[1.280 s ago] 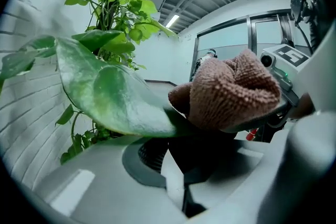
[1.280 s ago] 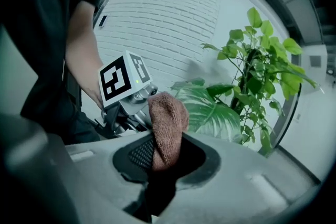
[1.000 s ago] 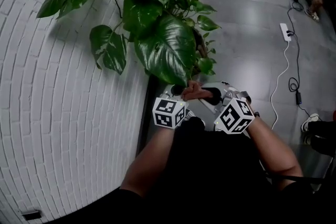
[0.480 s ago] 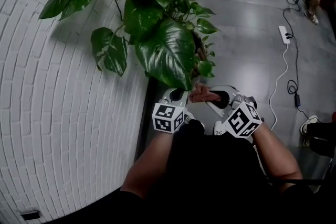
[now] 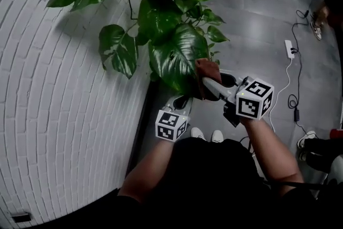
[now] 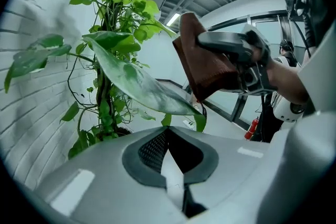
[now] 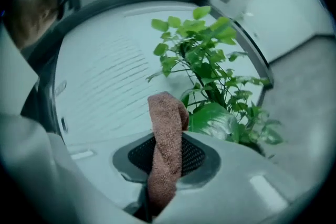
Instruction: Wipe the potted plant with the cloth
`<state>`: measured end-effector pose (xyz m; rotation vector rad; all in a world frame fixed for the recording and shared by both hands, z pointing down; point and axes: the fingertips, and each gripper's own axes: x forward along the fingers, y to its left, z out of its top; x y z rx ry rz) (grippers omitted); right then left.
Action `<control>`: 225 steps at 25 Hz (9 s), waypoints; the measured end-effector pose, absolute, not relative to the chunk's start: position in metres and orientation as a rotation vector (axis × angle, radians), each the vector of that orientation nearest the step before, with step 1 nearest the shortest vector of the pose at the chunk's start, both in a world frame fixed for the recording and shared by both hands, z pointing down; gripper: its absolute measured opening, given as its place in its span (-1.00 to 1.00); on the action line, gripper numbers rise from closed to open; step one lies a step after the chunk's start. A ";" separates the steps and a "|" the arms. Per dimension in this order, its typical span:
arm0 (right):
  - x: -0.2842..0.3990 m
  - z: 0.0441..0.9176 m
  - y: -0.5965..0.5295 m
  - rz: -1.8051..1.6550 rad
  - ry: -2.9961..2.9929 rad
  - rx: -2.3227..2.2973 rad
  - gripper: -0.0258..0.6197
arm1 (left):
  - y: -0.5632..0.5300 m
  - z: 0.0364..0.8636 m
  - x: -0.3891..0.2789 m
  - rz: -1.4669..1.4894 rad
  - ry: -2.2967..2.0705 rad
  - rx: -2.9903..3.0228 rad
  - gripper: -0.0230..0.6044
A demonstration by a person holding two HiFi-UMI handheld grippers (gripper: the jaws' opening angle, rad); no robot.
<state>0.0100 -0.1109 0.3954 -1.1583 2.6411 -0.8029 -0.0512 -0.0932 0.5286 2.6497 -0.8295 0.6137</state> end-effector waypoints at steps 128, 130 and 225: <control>0.102 0.440 -0.266 -1.242 2.893 -0.962 -0.73 | -0.140 0.494 -0.061 0.547 -1.524 2.327 -0.87; 0.079 0.419 -0.246 -1.207 2.914 -0.844 -0.73 | -0.141 0.495 -0.061 0.542 -1.518 2.330 -0.87; 0.018 0.542 -0.202 -1.819 2.515 -0.743 -0.73 | -0.136 0.484 -0.049 0.648 -1.382 2.426 -0.87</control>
